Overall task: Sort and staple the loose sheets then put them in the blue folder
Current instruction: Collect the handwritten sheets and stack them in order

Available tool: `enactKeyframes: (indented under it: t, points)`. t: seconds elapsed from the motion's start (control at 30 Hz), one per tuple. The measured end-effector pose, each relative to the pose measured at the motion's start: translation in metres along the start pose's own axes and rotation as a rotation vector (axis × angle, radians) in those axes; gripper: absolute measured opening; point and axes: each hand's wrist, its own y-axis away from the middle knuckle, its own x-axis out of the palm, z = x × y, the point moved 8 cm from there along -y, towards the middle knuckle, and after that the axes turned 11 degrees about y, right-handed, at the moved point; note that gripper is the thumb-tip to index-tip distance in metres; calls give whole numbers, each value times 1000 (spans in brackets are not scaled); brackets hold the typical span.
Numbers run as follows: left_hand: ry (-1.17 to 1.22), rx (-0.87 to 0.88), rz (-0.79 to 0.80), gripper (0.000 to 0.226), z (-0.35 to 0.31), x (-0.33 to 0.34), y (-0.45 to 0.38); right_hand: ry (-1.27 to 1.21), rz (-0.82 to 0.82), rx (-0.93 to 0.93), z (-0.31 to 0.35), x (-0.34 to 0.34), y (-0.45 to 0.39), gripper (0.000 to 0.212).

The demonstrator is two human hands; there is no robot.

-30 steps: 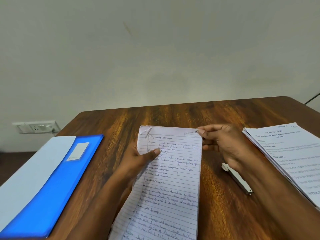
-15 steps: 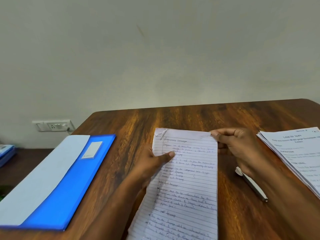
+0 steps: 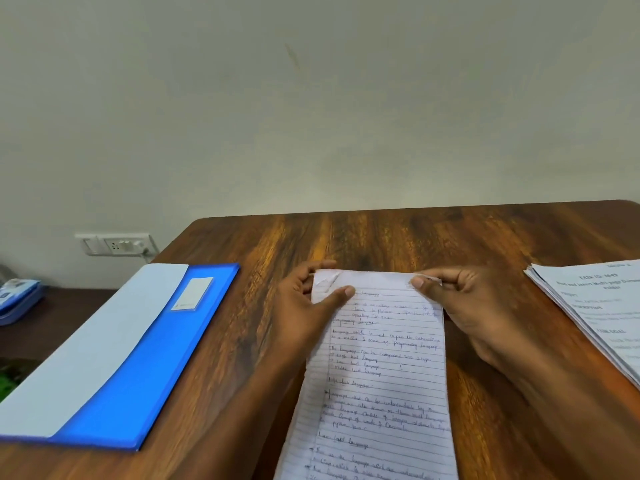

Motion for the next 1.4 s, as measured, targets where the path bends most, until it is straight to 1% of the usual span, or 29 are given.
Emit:
enactKeyframes:
  t: [0.1, 0.27, 0.4, 0.57, 0.7, 0.8, 0.83, 0.87, 0.97, 1.03, 1.17, 1.27, 1.4]
  points:
    - [-29, 83, -47, 39, -7, -5, 1, -25, 25, 5, 0, 7, 2, 12]
    - [-8, 150, -73, 19, -4, -15, -6, -78, 57, 21, 2, 9, 2, 14]
    - [-25, 193, -94, 12, -7, -16, -7, -77, 56, 26, 1, 7, 1, 14]
    - [25, 162, -105, 13, -3, -20, -11, -66, 56, 35, -1, 9, 2, 14]
    - [72, 101, -65, 13, 0, -19, -11, -63, 47, 44, -1, 8, 2, 13]
    - [73, 67, -18, 36, 2, -16, -10, -58, 39, 49, -1, 8, 2, 14]
    - [59, 77, -11, 39, 1, -15, -10, -53, 37, 50, -1, 8, 2, 14]
    - [50, 92, -14, 37, 0, -16, -10, -49, 36, 49, -1, 8, 2, 14]
    - [55, 136, -50, 19, -4, -20, -10, -41, 39, 37, 1, 7, 2, 15]
    - [34, 165, -55, 13, -6, -22, -11, -30, 47, 19, 3, 7, 1, 15]
    - [9, 159, -50, 13, -6, -21, -12, 9, 24, -6, 4, 3, 0, 14]
    - [36, 106, -35, 14, -3, -21, -13, 19, 2, -8, 3, -1, -2, 11]
    - [83, 53, -27, 14, 3, -22, -14, 38, 18, 5, 4, -2, 0, 11]
